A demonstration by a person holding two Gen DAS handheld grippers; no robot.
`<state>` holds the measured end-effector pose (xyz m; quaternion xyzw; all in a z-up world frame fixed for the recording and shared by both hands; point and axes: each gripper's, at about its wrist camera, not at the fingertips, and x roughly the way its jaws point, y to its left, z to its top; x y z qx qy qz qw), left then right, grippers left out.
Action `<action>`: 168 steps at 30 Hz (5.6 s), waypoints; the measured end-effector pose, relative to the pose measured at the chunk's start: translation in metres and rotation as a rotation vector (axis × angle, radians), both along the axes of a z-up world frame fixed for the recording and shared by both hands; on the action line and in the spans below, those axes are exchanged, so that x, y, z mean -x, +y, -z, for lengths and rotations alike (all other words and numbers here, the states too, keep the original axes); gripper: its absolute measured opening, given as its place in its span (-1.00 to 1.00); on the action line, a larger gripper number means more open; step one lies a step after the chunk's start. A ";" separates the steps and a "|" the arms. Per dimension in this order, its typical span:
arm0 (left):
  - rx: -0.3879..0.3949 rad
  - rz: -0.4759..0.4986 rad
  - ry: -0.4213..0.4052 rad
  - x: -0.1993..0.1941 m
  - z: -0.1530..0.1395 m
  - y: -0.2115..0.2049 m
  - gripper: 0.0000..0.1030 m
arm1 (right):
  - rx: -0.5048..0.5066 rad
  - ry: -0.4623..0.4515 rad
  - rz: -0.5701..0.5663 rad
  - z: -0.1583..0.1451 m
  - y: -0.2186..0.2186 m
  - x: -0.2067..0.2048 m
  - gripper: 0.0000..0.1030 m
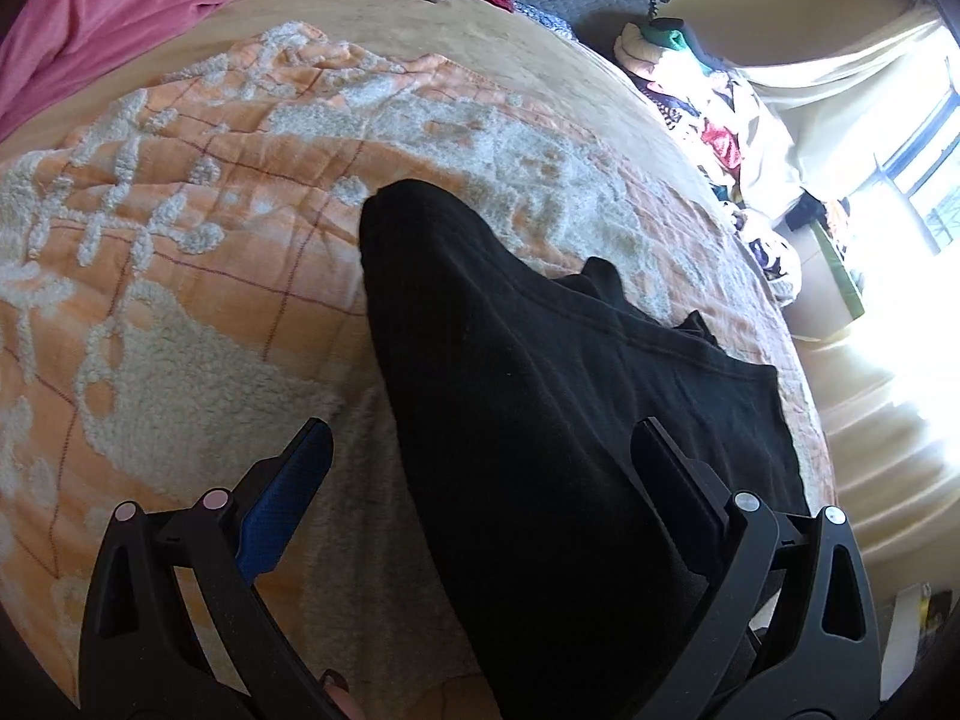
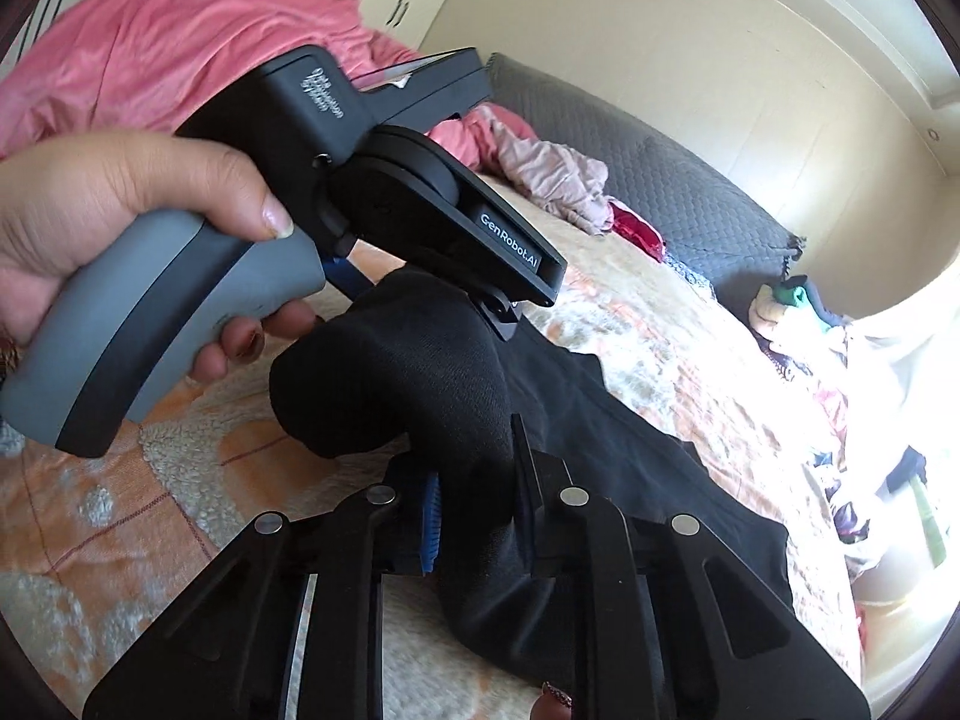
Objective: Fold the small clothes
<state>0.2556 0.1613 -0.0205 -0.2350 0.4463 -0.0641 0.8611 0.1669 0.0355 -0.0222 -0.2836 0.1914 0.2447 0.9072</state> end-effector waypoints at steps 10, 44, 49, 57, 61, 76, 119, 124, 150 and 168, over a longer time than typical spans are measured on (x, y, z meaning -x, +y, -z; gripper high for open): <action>0.047 0.152 -0.089 0.002 -0.046 -0.069 -0.37 | -0.156 -0.040 0.090 -0.027 -0.061 0.011 -0.73; -0.250 0.349 0.071 -0.066 -0.030 -0.279 -0.43 | -0.688 0.438 0.473 -0.013 -0.230 -0.014 -0.83; -0.273 0.354 0.086 -0.070 -0.023 -0.295 -0.37 | -0.789 0.518 0.500 -0.005 -0.250 -0.012 -0.83; -0.224 0.359 0.105 -0.079 -0.017 -0.307 0.11 | -0.902 0.632 0.536 0.008 -0.275 -0.018 -0.82; -0.102 0.366 0.075 -0.074 -0.028 -0.298 0.21 | -0.976 0.714 0.557 0.020 -0.286 -0.022 -0.80; -0.196 0.204 -0.064 0.004 -0.031 -0.196 0.22 | -1.047 0.797 0.422 0.001 -0.324 -0.051 0.13; -0.212 0.261 -0.039 0.025 -0.007 -0.225 0.26 | -0.717 0.756 0.391 0.008 -0.317 -0.125 -0.26; -0.218 0.262 -0.037 0.027 -0.010 -0.223 0.29 | -0.600 0.643 0.429 -0.005 -0.309 -0.106 -0.12; -0.222 0.209 -0.158 0.075 -0.056 -0.206 0.82 | -0.680 0.207 0.473 -0.076 -0.331 -0.007 0.91; -0.253 0.171 -0.260 0.141 -0.064 -0.199 0.82 | -0.598 0.137 0.476 -0.067 -0.312 0.089 0.91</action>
